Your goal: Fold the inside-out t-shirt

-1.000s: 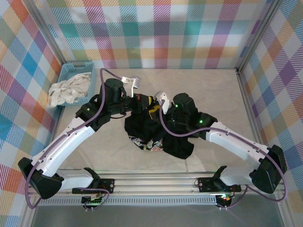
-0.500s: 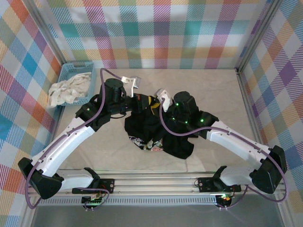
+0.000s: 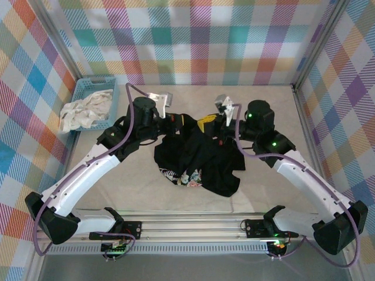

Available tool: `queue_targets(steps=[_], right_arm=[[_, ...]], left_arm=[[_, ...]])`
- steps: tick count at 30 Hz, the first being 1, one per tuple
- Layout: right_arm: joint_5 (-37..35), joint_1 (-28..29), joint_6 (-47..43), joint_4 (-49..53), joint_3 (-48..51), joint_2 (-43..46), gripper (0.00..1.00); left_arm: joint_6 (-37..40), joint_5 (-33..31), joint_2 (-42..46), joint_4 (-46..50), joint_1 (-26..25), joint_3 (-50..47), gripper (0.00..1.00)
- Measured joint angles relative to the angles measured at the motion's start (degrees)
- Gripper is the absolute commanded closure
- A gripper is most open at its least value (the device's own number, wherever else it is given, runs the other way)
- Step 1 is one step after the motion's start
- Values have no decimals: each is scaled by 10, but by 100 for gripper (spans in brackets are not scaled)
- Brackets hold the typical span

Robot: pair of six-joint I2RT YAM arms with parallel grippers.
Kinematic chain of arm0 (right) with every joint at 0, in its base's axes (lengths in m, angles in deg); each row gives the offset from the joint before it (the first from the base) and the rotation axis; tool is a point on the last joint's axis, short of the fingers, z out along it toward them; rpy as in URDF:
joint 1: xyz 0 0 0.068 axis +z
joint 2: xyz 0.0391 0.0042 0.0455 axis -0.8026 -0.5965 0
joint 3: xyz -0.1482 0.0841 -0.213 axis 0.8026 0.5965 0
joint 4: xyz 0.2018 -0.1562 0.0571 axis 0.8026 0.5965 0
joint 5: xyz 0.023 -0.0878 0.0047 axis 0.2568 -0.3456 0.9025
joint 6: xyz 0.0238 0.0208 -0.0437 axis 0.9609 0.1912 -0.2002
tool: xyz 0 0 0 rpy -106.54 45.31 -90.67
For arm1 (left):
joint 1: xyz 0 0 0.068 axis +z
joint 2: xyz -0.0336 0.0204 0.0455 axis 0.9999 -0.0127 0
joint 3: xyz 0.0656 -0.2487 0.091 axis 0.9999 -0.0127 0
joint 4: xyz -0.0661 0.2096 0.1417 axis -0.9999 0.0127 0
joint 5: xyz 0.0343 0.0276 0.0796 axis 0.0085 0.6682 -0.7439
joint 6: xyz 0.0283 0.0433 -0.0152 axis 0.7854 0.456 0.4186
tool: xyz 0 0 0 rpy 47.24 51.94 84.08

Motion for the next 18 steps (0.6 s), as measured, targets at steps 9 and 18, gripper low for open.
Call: queue_targets(steps=[9,18], right_arm=[[88,-76,141,-95,34,-10,100],[-51,53,-19,40,23,0,51]], left_arm=[[7,17,12,-31,0,-34,100],[8,55,21,-37,0,-37,100]])
